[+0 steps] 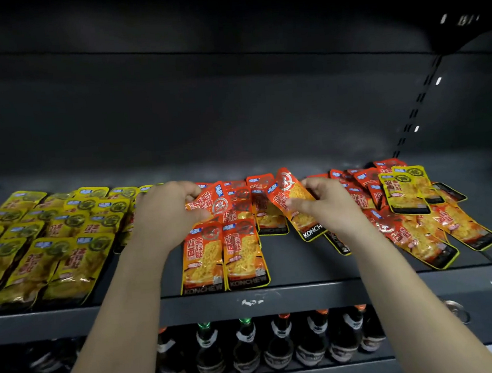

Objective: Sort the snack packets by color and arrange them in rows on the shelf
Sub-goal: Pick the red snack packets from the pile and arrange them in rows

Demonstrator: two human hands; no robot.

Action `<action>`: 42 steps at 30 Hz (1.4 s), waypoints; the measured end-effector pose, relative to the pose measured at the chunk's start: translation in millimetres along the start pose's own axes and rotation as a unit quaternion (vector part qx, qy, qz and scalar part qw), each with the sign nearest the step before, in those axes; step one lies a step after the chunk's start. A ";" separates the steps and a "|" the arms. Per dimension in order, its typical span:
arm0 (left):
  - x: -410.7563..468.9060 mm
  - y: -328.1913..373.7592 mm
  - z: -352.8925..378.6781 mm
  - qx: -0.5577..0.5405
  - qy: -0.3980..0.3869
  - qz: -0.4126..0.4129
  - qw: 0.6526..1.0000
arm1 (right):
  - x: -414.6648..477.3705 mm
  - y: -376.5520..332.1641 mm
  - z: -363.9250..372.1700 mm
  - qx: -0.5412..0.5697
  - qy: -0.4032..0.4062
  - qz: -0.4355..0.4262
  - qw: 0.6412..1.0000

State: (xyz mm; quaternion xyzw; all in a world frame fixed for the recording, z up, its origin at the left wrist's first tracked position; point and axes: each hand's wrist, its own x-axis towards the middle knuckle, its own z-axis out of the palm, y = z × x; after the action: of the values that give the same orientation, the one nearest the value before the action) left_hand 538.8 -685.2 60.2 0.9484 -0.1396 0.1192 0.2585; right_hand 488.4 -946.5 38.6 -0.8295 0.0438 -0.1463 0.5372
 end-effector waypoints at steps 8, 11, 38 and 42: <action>-1.1 -7.8 1.8 -0.008 -0.003 0.017 1.000 | 0.8 8.8 19.8 0.014 -0.005 0.062 0.998; -1.3 -9.7 1.7 -0.016 -0.006 0.019 1.000 | 5.7 12.3 26.4 0.038 0.008 0.079 0.996; -0.7 0.8 -0.9 -0.010 -0.007 0.037 0.999 | 8.1 23.8 39.1 -0.192 0.064 0.072 0.977; -4.8 4.0 3.1 -0.082 -0.009 0.034 0.996 | 5.8 25.0 37.6 -0.121 0.095 0.049 0.987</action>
State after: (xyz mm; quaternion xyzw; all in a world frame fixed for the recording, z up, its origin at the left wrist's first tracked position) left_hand 533.6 -689.2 58.0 0.9195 -0.1839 0.1073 0.3303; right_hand 506.9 -925.2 2.9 -0.8676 0.1525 -0.1917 0.4327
